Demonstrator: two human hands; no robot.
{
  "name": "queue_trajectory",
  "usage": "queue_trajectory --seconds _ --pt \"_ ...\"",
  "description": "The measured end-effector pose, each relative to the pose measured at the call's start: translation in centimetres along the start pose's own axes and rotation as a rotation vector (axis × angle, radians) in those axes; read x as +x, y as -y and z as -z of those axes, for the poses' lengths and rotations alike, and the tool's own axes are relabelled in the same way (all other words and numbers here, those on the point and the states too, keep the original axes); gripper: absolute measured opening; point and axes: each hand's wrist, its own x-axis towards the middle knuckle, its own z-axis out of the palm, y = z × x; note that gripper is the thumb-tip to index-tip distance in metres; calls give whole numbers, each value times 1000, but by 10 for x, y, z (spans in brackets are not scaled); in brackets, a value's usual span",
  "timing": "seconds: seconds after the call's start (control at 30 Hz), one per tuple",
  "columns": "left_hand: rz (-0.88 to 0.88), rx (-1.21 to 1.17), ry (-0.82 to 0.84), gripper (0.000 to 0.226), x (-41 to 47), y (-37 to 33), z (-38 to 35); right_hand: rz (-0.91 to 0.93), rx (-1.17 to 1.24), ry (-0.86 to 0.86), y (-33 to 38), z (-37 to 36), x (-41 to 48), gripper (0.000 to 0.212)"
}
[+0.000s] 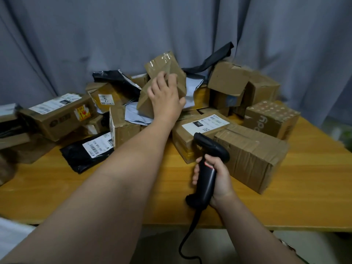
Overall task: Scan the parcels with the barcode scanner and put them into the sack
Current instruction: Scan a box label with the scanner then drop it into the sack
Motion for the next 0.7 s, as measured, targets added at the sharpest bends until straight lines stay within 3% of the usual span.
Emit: queue_trajectory --seconds 0.3,0.5,0.6,0.7 --pt "-60 -578 -193 55 -65 36 86 -3 -23 -20 1 -3 -2 30" --pt "301 -807 -206 52 -163 72 133 -7 -99 -86 4 -10 -10 28" --pt "592 -978 -116 51 -196 91 136 -9 -145 -109 6 -18 -17 25" --pt "762 -1057 -41 48 -212 109 140 -40 -145 -81 7 -37 -33 22"
